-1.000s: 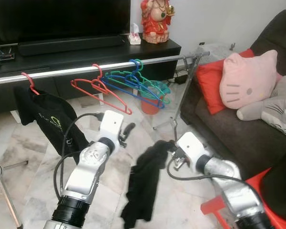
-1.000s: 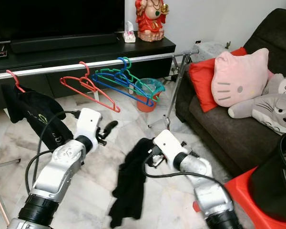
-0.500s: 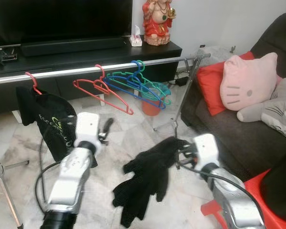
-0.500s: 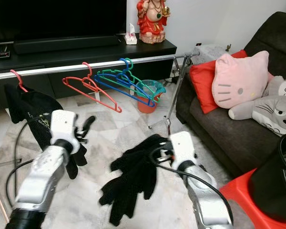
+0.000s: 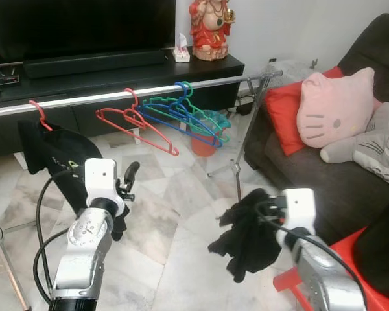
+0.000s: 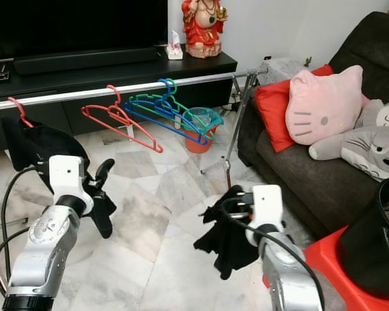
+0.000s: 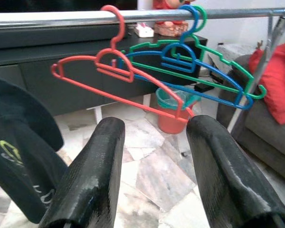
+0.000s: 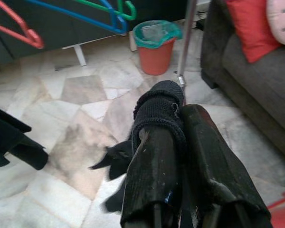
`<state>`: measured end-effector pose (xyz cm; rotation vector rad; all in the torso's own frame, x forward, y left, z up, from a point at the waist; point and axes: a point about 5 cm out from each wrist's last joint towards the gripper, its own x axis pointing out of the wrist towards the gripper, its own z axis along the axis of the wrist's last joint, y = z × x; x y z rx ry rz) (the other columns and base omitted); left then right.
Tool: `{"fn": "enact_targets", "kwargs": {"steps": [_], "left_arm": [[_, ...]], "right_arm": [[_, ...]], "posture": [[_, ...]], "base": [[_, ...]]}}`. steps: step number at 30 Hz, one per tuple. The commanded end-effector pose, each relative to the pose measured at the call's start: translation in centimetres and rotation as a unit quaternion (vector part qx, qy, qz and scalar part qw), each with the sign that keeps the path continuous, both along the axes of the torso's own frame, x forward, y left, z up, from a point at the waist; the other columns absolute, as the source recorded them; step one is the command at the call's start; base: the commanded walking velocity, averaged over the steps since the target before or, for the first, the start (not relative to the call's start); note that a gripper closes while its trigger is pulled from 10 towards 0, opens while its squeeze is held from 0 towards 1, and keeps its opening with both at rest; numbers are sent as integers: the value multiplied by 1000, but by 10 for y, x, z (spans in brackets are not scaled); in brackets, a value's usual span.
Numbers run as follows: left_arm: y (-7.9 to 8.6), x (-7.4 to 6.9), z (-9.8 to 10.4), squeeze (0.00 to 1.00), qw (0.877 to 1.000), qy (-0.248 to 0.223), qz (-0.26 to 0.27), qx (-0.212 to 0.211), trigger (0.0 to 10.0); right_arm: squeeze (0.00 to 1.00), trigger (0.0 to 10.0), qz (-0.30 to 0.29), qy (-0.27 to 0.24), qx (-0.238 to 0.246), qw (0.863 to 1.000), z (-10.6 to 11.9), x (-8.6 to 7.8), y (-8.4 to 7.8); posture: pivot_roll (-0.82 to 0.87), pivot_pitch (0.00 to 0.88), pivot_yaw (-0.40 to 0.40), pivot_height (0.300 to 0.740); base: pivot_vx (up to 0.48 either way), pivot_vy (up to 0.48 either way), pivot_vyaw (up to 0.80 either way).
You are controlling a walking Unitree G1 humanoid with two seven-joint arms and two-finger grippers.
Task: Hang hanger
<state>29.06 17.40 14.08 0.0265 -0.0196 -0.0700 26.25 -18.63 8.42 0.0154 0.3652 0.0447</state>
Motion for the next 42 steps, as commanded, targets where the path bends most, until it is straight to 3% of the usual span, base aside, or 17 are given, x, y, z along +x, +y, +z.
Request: {"fn": "enact_targets", "kwargs": {"steps": [1,5,9,11,15,19,31,42], "left_arm": [[-5,0,1,0,1000,3,-16,-2,10000],[-8,1,2,0,1000,5,-19,-5,10000],[4,4,-3,0,1000,15,-3,18,10000],[18,6,-11,0,999,28,20,25,10000],[40,6,-44,0,993,82,25,80,10000],[52,0,-70,0,989,128,55,39,10000],[30,4,-59,0,996,71,48,21,10000],[21,8,-46,0,998,45,33,24,10000]], "right_arm": [[0,10000,-8,-17,-9,1000,8,3,-4],[0,10000,-21,-19,11,1000,3,3,-7],[0,10000,-74,-3,8,997,-10,5,-28],[0,10000,-96,6,10,995,-22,6,-38],[0,10000,-109,44,-9,993,-48,4,-45],[0,10000,-128,79,0,989,-70,-1,-47],[0,10000,-134,95,-4,986,-97,-12,-48],[0,10000,-130,88,2,988,-99,-8,-49]], "posture": [[-14,0,-36,740],[-20,0,-34,740],[-23,0,-36,740],[-29,0,-36,740],[-35,0,-32,740],[-43,0,-36,740],[-16,0,-68,740],[-6,0,-71,740]], "base": [[0,0,0],[0,0,0],[0,0,0],[0,0,0],[0,0,0],[0,0,0],[0,0,0],[0,0,743]]}}
